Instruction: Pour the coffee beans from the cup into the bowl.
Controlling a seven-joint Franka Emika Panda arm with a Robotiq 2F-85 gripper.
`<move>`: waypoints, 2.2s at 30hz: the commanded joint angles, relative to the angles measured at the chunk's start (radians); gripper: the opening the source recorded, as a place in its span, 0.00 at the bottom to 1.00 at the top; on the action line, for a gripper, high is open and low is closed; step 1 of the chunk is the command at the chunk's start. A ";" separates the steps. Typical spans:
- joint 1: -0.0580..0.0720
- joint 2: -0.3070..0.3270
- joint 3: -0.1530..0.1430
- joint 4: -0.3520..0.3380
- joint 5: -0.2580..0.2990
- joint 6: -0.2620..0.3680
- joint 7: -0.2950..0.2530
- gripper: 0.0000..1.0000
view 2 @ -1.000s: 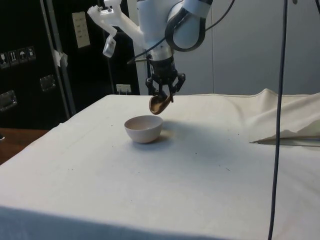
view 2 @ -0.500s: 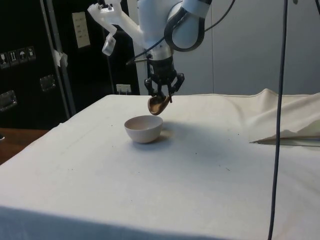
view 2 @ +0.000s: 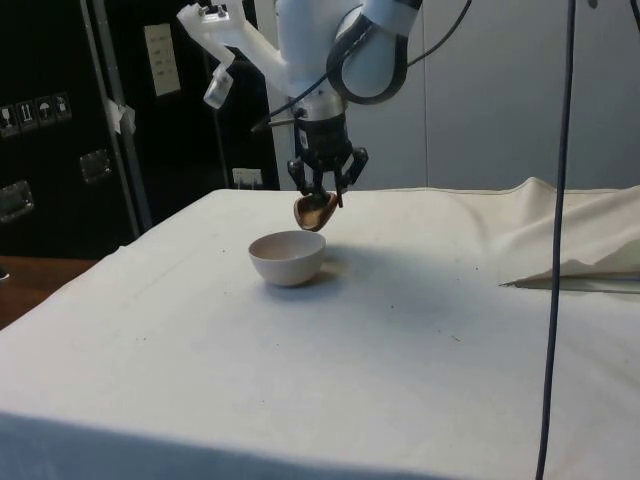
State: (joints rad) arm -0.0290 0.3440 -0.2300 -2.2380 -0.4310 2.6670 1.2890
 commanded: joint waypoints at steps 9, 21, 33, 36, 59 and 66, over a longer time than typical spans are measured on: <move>-0.018 0.004 0.026 -0.011 0.118 0.021 -0.129 0.06; -0.027 0.050 -0.025 0.007 0.180 0.041 -0.236 0.06; -0.038 0.082 -0.051 0.020 0.293 0.057 -0.373 0.06; -0.016 0.088 -0.078 0.026 0.295 0.048 -0.380 0.06; -0.025 0.081 -0.073 0.015 0.387 0.051 -0.479 0.78; -0.019 0.050 -0.083 0.011 0.378 0.029 -0.480 1.00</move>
State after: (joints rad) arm -0.0450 0.4150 -0.3160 -2.2170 -0.0570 2.7050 0.8170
